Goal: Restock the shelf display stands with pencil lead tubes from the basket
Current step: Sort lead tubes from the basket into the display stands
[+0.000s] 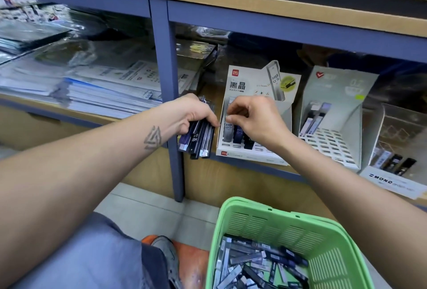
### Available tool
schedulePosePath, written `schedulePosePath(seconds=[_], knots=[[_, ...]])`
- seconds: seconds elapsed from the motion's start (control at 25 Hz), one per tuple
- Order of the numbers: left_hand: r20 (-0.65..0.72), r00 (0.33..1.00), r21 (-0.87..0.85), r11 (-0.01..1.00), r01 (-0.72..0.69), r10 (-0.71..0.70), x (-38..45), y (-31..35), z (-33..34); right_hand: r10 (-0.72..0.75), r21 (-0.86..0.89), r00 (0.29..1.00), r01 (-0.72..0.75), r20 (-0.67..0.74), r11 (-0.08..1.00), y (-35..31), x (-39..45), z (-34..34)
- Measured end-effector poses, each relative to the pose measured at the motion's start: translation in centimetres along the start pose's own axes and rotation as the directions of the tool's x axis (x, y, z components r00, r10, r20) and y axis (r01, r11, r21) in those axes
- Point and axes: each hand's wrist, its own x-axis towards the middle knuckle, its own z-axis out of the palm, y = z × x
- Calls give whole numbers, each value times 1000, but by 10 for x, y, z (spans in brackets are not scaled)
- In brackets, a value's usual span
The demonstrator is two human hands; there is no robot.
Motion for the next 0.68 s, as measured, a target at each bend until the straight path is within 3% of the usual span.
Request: schedulePosePath(seconds=[0.24, 0.4, 0.68], knots=[[63, 998, -31, 999, 13, -11, -3, -2, 0, 39, 58, 997, -35, -70, 998, 2, 4, 2], [88, 996, -45, 999, 14, -10, -3, -4, 2, 25, 33, 1000, -26, 10, 999, 5, 3, 5], [118, 993, -81, 997, -8, 18, -7, -6, 0, -91, -312, 996, 88, 4, 946, 5, -1, 8]])
